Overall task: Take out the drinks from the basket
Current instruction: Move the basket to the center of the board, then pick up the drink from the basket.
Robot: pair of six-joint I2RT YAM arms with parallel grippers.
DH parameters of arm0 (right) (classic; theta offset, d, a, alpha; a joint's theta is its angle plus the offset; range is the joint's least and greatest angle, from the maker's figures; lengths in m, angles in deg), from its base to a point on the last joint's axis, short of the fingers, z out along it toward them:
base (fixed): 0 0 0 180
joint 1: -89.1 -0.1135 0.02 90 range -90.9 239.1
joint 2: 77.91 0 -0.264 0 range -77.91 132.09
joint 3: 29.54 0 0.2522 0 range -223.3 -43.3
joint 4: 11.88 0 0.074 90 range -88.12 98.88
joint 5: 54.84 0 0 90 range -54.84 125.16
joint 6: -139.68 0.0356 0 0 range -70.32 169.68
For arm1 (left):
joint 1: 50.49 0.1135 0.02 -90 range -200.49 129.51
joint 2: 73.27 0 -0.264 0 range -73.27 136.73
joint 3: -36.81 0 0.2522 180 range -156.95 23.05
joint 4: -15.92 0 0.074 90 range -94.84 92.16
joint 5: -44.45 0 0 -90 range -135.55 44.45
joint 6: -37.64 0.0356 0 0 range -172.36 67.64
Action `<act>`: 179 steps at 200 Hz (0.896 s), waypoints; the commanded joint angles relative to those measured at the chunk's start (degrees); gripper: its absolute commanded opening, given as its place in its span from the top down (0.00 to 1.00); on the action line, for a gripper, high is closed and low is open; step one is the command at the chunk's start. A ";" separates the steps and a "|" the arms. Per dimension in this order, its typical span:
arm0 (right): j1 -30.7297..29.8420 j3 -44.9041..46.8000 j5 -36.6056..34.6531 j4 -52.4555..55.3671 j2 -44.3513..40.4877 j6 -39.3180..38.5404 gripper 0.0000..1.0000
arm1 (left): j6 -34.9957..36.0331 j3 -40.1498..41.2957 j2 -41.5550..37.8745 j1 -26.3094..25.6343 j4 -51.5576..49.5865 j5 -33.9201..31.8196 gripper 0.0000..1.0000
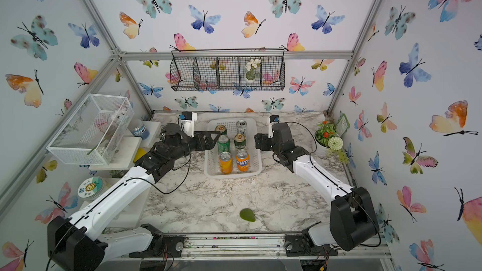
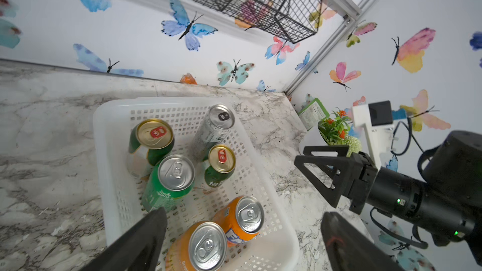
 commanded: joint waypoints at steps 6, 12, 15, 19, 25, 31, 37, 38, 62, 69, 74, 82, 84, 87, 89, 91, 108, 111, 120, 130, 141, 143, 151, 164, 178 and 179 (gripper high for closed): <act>-3.55 -3.88 2.79 4.53 4.00 -4.87 0.13 | 1.95 1.30 -0.55 -0.62 -0.80 -12.99 0.01; -4.98 -4.51 0.82 5.55 4.89 -5.25 0.12 | 1.78 1.74 -0.36 -0.43 -0.96 -13.65 0.01; -5.68 -4.72 -0.02 5.86 5.30 -5.50 0.11 | 1.68 1.93 -0.39 -0.42 -0.97 -13.94 0.01; -6.49 -4.96 -0.93 6.19 5.75 -5.71 0.11 | 1.44 2.15 -0.44 -0.42 -0.99 -14.41 0.01; -7.53 -5.18 -2.28 6.57 6.37 -5.62 0.11 | 1.11 2.49 -0.63 -0.42 -0.97 -15.17 0.01; -7.86 -5.33 -2.61 6.82 6.81 -5.16 0.11 | 0.71 2.66 -0.82 -0.42 -1.05 -16.30 0.01; -8.20 -5.53 -2.99 7.21 7.26 -4.77 0.11 | 0.32 2.79 -0.96 -0.34 -1.14 -17.56 0.01; -8.23 -5.54 -2.99 7.30 7.30 -4.73 0.11 | 0.29 2.84 -0.99 -0.34 -1.15 -17.69 0.01; -10.71 -5.73 -4.66 8.27 8.56 -4.58 0.11 | -1.51 2.97 -1.69 1.92 -2.02 -16.79 0.01; -11.38 -5.69 -4.60 8.27 8.95 -4.59 0.11 | -1.77 3.10 -1.91 2.66 -2.10 -16.16 0.01; -11.75 -5.65 -4.55 8.16 9.20 -4.47 0.11 | -1.93 3.21 -2.13 3.10 -2.04 -15.91 0.01; -12.18 -5.55 -4.79 7.86 9.64 -4.26 0.10 | -2.04 3.32 -2.30 3.43 -2.03 -15.63 0.01; -12.25 -5.55 -4.95 7.77 9.81 -4.24 0.10 | -2.03 3.32 -2.28 3.45 -2.03 -15.64 0.01; -12.37 -5.55 -5.24 7.72 9.97 -4.05 0.10 | -1.84 3.32 -2.31 3.45 -2.03 -15.68 0.01; -12.41 -5.62 -5.55 7.67 10.15 -3.99 0.11 | -1.72 3.32 -2.30 3.43 -2.05 -15.58 0.01; -12.51 -5.68 -5.75 7.72 10.37 -3.94 0.10 | -1.62 3.32 -2.30 3.44 -2.03 -15.60 0.01; -12.53 -6.20 -7.75 7.74 11.60 -3.58 0.11 | -1.11 3.63 -2.20 3.45 -1.79 -15.27 0.01; -12.53 -6.39 -7.98 7.81 11.84 -3.54 0.11 | -1.07 3.67 -2.13 3.44 -1.77 -15.18 0.01; -12.56 -6.98 -7.94 7.92 12.55 -3.57 0.11 | -0.93 3.67 -1.85 3.45 -1.85 -14.91 0.01; -12.52 -7.60 -7.49 8.17 13.31 -3.47 0.11 | -0.98 3.69 -1.47 3.43 -1.85 -14.43 0.01; -12.57 -7.75 -6.55 7.89 13.78 -3.19 0.12 | -1.00 3.56 -1.03 3.45 -2.10 -13.99 0.01; -12.61 -7.75 -6.25 7.77 13.90 -3.26 0.11 | -1.05 3.51 -0.95 3.45 -2.18 -13.91 0.01; -12.57 -7.66 -5.76 7.57 14.23 -3.14 0.12 | -0.97 3.33 -0.60 3.42 -2.37 -13.49 0.01; -12.68 -7.65 -5.13 7.29 15.08 -3.14 0.12 | -1.02 3.07 -0.19 3.45 -2.63 -13.18 0.01; -12.90 -7.75 -5.50 7.26 16.31 -3.30 0.12 | -0.97 2.97 -0.13 3.45 -2.73 -12.98 0.01; -12.91 -7.79 -5.51 7.28 16.39 -3.33 0.12 | -0.93 2.97 -0.13 3.40 -2.73 -12.93 0.01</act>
